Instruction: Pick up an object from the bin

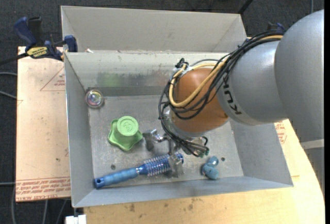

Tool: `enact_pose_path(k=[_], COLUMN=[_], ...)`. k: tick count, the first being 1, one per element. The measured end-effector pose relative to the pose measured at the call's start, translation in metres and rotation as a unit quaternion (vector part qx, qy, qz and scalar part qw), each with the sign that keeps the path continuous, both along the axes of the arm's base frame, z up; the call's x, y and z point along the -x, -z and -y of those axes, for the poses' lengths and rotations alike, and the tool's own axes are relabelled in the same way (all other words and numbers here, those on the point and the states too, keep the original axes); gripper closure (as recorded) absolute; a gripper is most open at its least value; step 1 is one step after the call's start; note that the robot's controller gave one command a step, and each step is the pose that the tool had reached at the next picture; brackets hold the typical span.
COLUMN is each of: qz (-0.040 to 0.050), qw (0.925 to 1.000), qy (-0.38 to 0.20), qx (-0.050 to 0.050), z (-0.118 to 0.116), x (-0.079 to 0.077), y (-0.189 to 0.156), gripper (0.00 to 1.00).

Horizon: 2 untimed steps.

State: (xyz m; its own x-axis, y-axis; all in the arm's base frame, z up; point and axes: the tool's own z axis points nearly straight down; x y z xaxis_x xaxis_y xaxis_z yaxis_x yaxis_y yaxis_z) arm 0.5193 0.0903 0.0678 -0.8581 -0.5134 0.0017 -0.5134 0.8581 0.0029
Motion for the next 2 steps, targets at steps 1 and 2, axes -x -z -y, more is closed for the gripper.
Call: enact_pose_path(k=[1, 2], qz=[-0.0001, 0.0012], qw=[1.0, 1.0], qy=[0.002, 0.003], qx=[-0.001, -0.001], z=[-0.0004, -0.0004], x=[-0.0002, -0.0009], y=[0.0001, 0.0], gripper=[0.0, 1.0])
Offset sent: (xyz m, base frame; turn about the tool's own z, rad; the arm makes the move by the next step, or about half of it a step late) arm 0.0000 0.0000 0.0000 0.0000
